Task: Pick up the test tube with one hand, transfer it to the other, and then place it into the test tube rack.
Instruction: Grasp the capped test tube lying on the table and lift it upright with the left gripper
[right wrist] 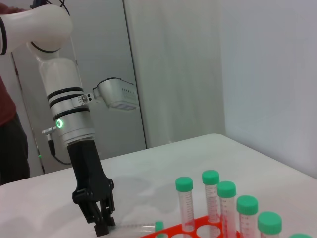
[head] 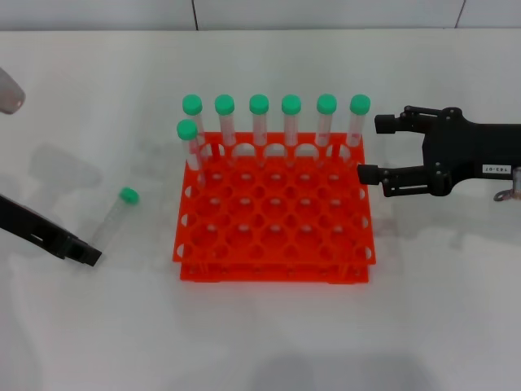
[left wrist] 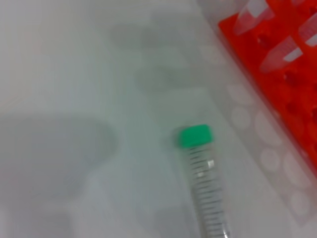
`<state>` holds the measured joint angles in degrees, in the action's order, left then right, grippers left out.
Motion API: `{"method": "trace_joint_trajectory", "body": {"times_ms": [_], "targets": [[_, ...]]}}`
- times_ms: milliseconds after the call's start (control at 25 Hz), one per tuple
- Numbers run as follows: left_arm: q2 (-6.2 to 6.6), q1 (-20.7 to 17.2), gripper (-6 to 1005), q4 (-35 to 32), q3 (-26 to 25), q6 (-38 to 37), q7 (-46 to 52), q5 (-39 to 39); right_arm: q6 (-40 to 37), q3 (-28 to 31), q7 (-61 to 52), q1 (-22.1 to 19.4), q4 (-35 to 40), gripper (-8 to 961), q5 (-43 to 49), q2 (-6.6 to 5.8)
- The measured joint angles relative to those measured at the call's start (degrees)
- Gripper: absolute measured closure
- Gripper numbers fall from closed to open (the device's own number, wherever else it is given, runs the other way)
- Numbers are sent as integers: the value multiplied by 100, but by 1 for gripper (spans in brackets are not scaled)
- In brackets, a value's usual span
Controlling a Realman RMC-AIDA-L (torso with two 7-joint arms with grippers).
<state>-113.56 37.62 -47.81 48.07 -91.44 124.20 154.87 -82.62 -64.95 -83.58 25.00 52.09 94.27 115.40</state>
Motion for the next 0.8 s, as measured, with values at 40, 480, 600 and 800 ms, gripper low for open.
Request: {"method": "trace_joint_trajectory", "body": {"times_ms": [40, 480, 600, 800], "targets": [[0, 1, 767, 22, 0, 17, 12, 0, 0, 0, 0, -2, 1, 92, -1, 0], [26, 57, 808, 154, 0, 103, 39, -11, 0, 4, 0, -27, 20, 92, -5, 0], [21, 50, 806, 153, -28, 112, 15, -21, 0, 7, 0, -31, 13, 92, -5, 0], [50, -56, 804, -9, -244, 164, -65, -287, 2, 9, 0, -38, -4, 93, -26, 0]]}}
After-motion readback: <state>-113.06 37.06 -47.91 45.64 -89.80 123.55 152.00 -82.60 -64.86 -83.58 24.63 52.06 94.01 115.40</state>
